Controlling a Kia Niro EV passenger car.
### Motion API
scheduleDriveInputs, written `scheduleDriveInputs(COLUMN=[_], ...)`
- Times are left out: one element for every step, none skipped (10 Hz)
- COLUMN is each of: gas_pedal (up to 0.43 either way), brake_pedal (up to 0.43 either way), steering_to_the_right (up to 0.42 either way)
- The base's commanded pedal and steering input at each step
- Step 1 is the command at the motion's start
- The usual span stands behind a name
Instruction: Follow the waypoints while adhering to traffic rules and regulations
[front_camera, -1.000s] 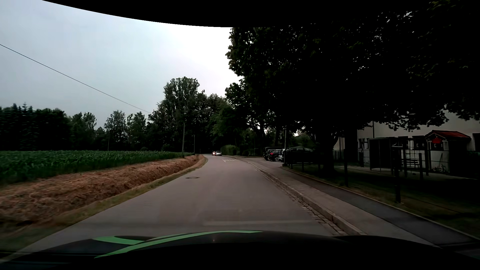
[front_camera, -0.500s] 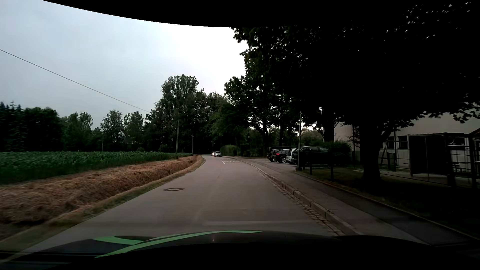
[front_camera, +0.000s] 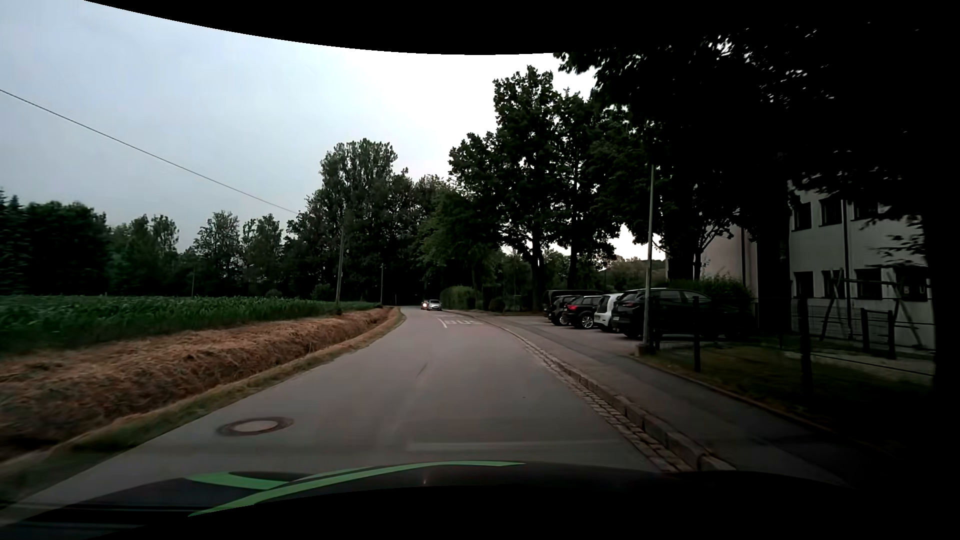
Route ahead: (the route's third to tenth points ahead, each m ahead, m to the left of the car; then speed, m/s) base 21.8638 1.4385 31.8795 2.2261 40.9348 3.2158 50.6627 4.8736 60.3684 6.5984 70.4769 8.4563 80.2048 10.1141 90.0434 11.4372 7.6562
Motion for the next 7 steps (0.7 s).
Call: scheduleDriveInputs(gas_pedal=[0.0, 0.0, 0.0, 0.0, 0.0, 0.0, 0.0], brake_pedal=[0.0, 0.0, 0.0, 0.0, 0.0, 0.0, 0.0], steering_to_the_right=[-0.004, -0.004, -0.004, -0.004, -0.004, -0.004, -0.004])
